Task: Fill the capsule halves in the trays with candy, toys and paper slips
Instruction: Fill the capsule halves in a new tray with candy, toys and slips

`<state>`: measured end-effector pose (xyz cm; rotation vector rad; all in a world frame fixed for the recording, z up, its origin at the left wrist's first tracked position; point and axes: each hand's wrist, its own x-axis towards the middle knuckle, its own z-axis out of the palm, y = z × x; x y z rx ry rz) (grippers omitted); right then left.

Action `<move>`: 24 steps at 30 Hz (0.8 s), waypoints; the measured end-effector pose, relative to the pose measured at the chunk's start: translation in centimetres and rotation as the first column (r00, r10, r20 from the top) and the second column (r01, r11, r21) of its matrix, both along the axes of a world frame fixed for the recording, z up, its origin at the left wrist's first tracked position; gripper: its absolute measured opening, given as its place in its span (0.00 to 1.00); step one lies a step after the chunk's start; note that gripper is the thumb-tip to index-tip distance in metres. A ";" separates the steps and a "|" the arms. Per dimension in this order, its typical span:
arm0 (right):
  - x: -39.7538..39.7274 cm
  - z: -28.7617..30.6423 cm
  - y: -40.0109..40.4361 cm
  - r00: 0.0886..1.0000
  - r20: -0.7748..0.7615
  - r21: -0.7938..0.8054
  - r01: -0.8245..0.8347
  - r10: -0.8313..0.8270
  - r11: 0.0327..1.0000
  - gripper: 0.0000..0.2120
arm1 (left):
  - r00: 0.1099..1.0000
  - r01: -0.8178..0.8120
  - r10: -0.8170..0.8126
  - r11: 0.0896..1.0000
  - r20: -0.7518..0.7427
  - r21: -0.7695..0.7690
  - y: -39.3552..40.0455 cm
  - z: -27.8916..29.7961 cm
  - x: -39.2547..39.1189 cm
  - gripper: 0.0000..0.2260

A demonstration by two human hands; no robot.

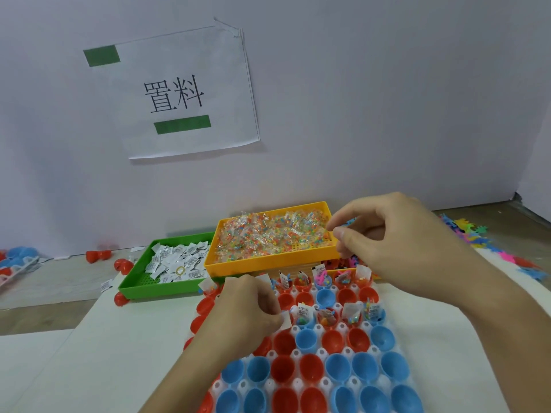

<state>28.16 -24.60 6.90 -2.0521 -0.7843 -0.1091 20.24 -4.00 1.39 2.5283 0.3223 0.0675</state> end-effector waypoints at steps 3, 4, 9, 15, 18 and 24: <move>0.1 0.1 -0.3 1.000 -0.004 0.012 0.008 -0.008 1.000 0.04 | 0.999 -0.013 0.011 0.998 0.032 0.064 -0.6 -0.1 0.2 0.11; 0.2 0.1 -0.4 1.000 -0.001 0.013 0.012 -0.012 1.000 0.04 | 0.999 -0.014 0.011 0.996 0.035 0.084 -0.8 -0.1 0.3 0.11; 0.1 0.3 -0.6 1.000 0.014 0.009 0.009 -0.009 1.000 0.04 | 0.998 -0.036 0.027 0.988 0.064 0.153 -1.2 -0.2 0.4 0.11; -0.1 0.6 -0.7 1.000 0.024 0.005 0.017 -0.017 1.000 0.04 | 0.996 -0.052 0.037 0.977 0.075 0.208 -1.2 -0.2 0.2 0.14; -0.2 0.6 -0.6 0.999 0.029 -0.006 0.020 -0.020 1.000 0.04 | 0.999 -0.024 0.012 0.974 0.051 0.226 -1.4 -0.5 0.2 0.15; -0.5 0.7 -0.5 0.999 0.037 -0.033 0.016 -0.014 0.999 0.05 | 0.999 0.025 -0.034 0.973 0.034 0.228 -1.8 -0.5 0.3 0.13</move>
